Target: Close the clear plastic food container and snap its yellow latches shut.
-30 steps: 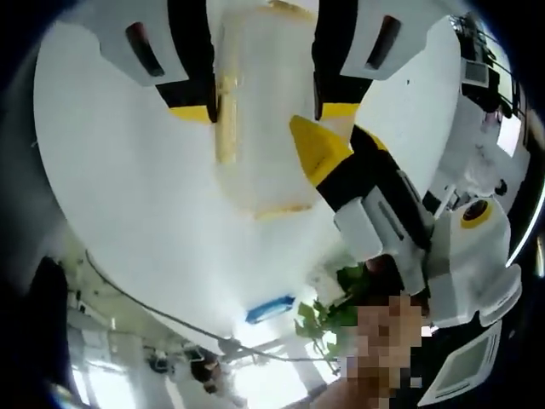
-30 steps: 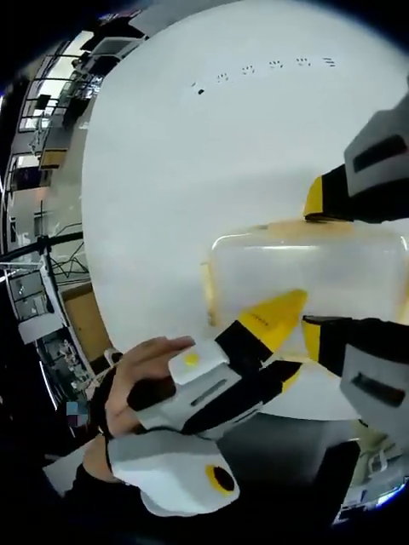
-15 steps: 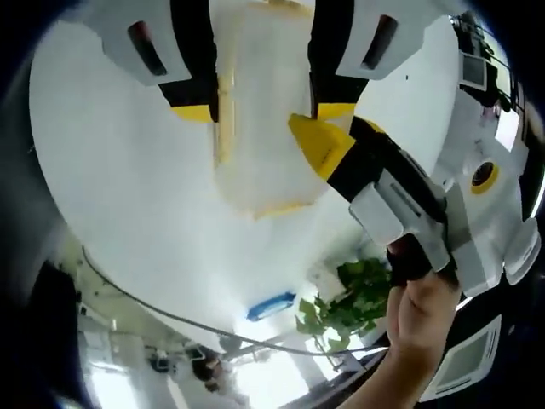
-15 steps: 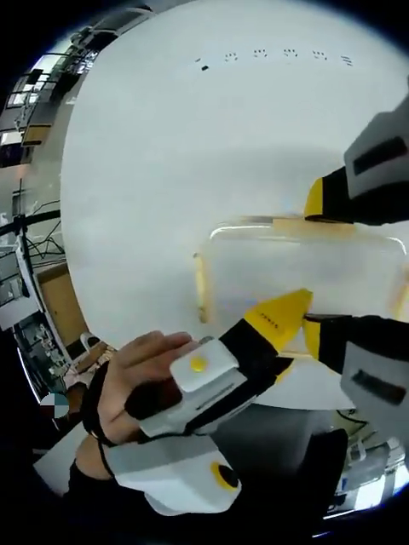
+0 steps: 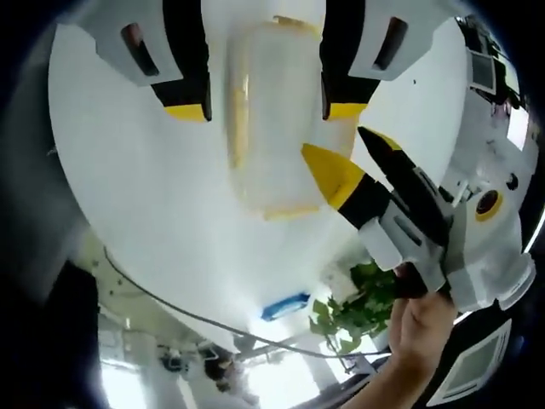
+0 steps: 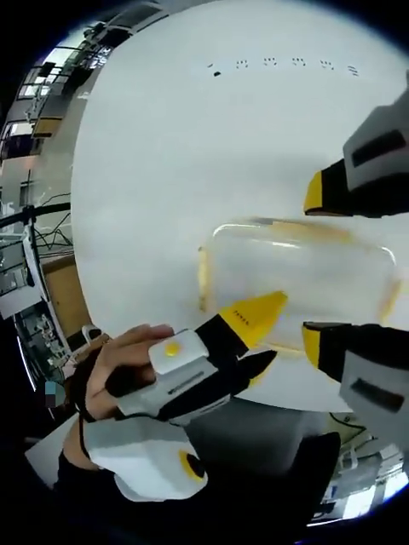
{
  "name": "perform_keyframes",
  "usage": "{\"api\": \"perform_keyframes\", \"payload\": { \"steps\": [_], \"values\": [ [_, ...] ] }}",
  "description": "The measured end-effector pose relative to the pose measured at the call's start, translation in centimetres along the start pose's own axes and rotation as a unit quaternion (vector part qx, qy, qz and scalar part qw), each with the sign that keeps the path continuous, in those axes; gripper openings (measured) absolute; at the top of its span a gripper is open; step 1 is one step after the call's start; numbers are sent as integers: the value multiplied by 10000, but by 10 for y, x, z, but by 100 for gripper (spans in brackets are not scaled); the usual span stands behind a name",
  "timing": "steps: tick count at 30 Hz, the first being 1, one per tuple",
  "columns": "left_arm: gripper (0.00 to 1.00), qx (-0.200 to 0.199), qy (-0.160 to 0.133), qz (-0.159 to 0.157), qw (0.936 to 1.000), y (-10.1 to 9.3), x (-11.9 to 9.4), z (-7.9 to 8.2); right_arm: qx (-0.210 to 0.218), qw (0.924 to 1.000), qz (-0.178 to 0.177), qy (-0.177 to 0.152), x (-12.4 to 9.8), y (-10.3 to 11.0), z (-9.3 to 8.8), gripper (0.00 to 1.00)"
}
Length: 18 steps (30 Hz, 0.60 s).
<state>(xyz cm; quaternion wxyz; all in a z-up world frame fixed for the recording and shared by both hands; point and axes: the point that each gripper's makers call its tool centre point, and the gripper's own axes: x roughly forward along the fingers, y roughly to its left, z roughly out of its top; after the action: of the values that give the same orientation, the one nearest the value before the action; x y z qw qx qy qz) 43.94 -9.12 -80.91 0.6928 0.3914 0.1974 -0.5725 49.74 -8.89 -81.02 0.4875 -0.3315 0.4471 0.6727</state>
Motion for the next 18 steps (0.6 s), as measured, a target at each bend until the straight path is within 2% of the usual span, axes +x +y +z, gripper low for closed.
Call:
{"api": "perform_keyframes", "payload": {
  "steps": [12, 16, 18],
  "values": [
    [54, 60, 75, -110, 9999, -10, 1, 4, -188, 9998, -114, 35, -2, 5, 2, 48],
    [53, 5, 58, -223, 9997, -7, -4, 4, -230, 9996, -170, -33, -6, 8, 6, 47],
    [54, -92, 95, -379, 9992, -7, -5, 4, -284, 9994, -205, -42, -6, 11, 6, 48]
  ]
}}
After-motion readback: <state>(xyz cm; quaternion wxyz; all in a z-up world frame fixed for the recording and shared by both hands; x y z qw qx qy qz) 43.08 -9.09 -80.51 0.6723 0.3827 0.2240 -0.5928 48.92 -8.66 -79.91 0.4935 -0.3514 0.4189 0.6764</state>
